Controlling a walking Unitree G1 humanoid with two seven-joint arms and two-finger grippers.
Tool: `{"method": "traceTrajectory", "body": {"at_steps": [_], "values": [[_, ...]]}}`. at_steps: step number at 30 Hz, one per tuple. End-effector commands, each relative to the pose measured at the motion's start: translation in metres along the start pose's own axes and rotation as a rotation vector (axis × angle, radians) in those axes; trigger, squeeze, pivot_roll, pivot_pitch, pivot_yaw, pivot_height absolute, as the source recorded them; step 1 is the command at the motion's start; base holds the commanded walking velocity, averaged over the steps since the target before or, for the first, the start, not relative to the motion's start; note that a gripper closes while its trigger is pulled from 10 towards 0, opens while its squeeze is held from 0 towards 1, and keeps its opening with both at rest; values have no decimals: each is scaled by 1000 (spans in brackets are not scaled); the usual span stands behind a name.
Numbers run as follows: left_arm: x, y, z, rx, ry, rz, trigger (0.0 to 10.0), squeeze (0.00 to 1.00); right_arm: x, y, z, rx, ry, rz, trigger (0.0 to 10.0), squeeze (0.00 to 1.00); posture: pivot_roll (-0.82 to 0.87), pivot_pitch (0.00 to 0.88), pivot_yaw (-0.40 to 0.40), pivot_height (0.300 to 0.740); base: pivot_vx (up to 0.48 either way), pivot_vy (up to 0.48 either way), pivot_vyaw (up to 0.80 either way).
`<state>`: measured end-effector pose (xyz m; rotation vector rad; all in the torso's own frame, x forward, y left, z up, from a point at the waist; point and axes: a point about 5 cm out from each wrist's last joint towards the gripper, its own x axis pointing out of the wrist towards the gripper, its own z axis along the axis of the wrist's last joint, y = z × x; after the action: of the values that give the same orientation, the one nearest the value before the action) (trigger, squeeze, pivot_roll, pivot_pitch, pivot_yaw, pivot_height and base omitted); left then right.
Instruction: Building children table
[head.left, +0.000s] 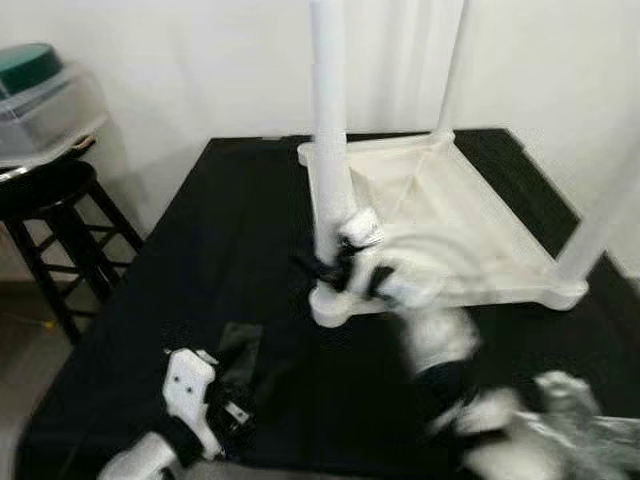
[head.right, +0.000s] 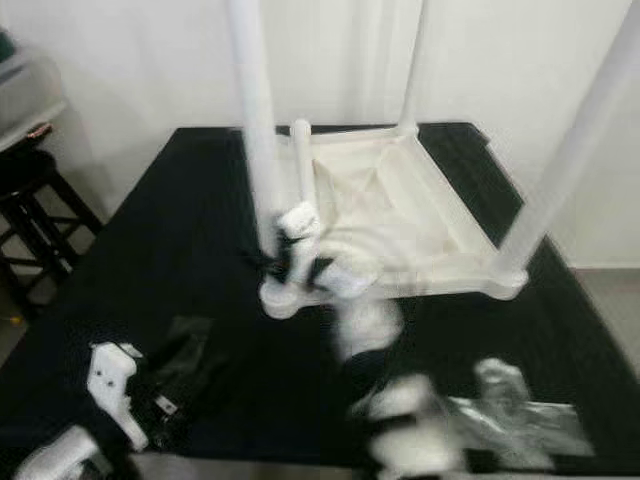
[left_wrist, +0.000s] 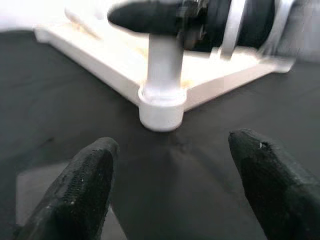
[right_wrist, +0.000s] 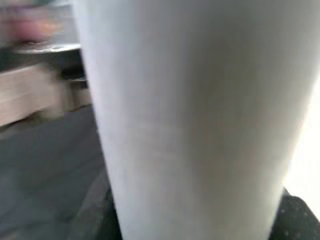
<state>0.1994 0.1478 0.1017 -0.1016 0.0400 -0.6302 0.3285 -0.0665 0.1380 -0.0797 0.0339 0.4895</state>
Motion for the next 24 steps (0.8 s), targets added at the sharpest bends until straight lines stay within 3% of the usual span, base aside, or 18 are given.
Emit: {"method": "traceTrajectory", "body": {"at_steps": [1, 5, 9, 10, 12, 13, 14, 15, 18, 19, 20, 22, 24], "values": [[-3, 2, -2, -7, 19, 8, 10000, 0, -16, 27, -43, 65, 201, -11, 0, 0, -74, 58, 49, 740, 0, 0, 0], [-1, 3, -3, -10, 17, 8, 10000, 0, -2, 10, -32, -9, 158, 0, 0, 0, -70, 47, 37, 740, 0, 0, 0], [0, 3, -2, -7, 11, 11, 10000, 0, 4, 10, -26, -28, 162, -26, 0, 0, -64, 43, 32, 740, 0, 0, 0], [1, 3, -2, -2, 9, 18, 10000, 0, 6, 10, -21, -29, 169, -46, 10000, 0, -59, 40, 30, 740, 0, 0, 0], [1, 3, -2, 1, 7, 24, 10000, 0, 8, 10, -18, -26, 170, -54, 10000, 0, -59, 40, 30, 740, 0, 0, 0], [1, 3, -2, 2, 5, 28, 10000, 0, 10, 10, -11, -13, 160, -26, 10000, 1000, -55, 40, 29, 740, 0, 0, 0], [1, 4, -2, 2, 5, 30, 10000, 0, 11, 9, -7, -4, 152, -1, 10000, 1000, -57, 38, 28, 740, 0, 0, 0], [3, 4, -2, 1, 4, 29, 10000, 0, 18, 5, 5, 3, 113, 111, 10000, 1000, -57, 35, 27, 740, 0, 0, 0], [3, 4, -2, 1, 4, 28, 10000, 0, 20, 3, 9, 7, 100, 138, 10000, 1000, -57, 35, 27, 740, 0, 0, 0], [3, 4, -2, 1, 3, 27, 10000, 0, 23, 2, 15, -7, 76, 229, 10000, 1000, -56, 34, 26, 740, 0, 0, 0], [3, 4, -2, 1, 3, 27, 10000, 0, 23, 2, 15, -7, 76, 229, 10000, 1000, -56, 34, 26, 740, 0, 0, 0], [4, 5, -2, 1, 3, 26, 10000, 0, 24, 0, 25, -37, 32, 413, 10000, 1000, -58, 31, 28, 740, 0, 0, 0], [4, 5, -2, 1, 3, 26, 10000, 0, 24, 0, 25, -37, 32, 413, 10000, 1000, -58, 31, 28, 740, 0, 0, 0]]}}
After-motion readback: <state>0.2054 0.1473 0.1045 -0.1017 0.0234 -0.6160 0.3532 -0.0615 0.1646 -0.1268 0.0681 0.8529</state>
